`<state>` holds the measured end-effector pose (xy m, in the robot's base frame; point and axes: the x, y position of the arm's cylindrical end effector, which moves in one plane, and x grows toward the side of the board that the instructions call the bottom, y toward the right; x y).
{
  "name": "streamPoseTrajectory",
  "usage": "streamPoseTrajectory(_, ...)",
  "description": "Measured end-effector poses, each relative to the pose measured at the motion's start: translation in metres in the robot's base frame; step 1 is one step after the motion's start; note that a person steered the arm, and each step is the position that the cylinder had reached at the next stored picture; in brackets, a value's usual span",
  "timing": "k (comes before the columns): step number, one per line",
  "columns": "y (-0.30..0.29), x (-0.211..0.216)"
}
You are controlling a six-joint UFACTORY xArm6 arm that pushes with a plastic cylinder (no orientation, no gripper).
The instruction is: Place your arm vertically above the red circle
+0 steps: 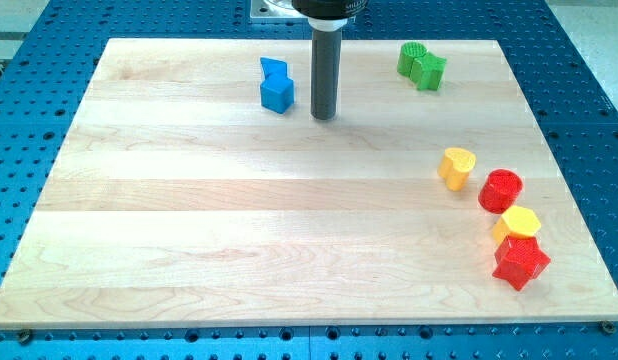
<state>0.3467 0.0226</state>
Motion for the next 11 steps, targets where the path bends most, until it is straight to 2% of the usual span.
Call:
streamPoseTrajectory(6, -0.005, 0.002)
streamPoseTrajectory(7, 0.024, 0.004)
streamPoseTrajectory(8, 0.108, 0.013)
streamPoseTrajectory(9, 0.164, 0.01)
streamPoseTrajectory(10, 0.198, 0.024)
streamPoseTrajectory(11, 0.185, 0.047)
